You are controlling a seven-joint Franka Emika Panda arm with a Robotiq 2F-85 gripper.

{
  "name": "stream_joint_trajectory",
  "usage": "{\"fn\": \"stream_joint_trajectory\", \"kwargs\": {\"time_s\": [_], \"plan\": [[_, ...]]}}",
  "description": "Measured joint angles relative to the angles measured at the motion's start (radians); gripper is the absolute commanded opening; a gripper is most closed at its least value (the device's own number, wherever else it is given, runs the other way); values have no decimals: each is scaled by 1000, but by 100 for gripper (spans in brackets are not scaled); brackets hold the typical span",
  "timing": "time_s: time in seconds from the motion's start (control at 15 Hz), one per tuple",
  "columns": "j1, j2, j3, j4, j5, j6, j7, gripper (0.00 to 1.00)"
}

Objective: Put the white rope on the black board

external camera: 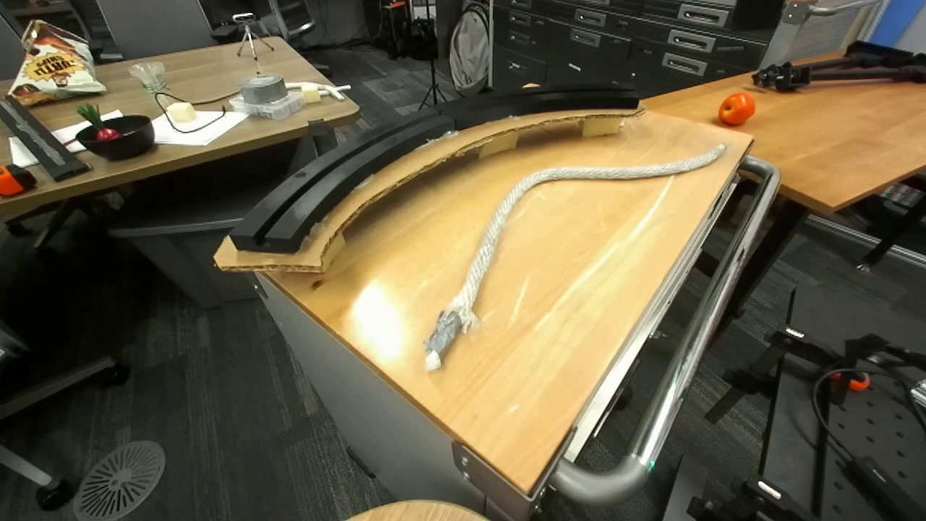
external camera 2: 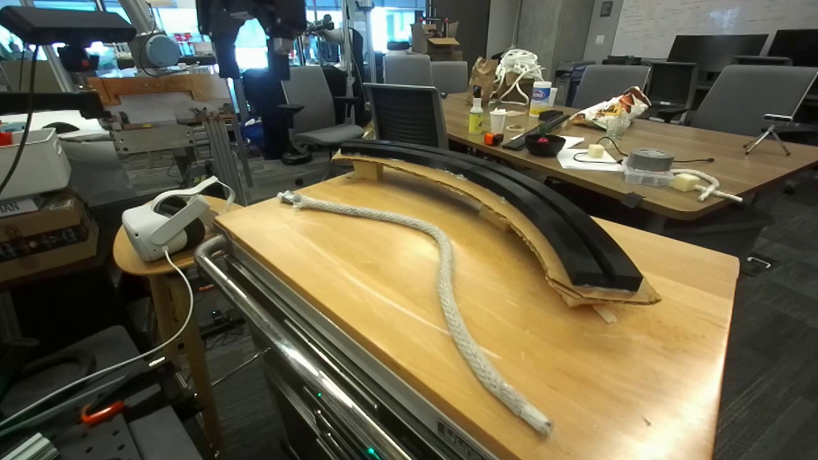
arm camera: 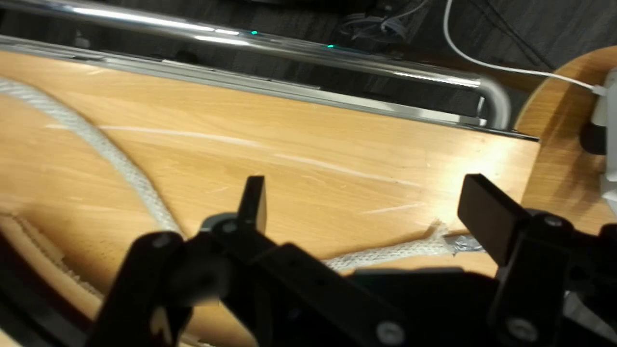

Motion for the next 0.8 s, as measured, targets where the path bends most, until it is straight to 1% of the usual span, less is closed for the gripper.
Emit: {"fn": "stream_joint_trajectory", "kwargs": {"time_s": [0.07, 0.27, 0.33, 0.47, 0.67, 0.8], "plan": [[0, 0, 5, 24, -39, -20, -27, 100], [2, -5, 28, 110, -157, -128, -102, 100], [2, -6, 36, 134, -200, -148, -129, 100], [4, -5, 39, 169, -268, -150, -183, 100], [4, -4, 38, 180, -280, -150, -201, 100], [4, 7, 35, 179, -290, -129, -201, 100]]}}
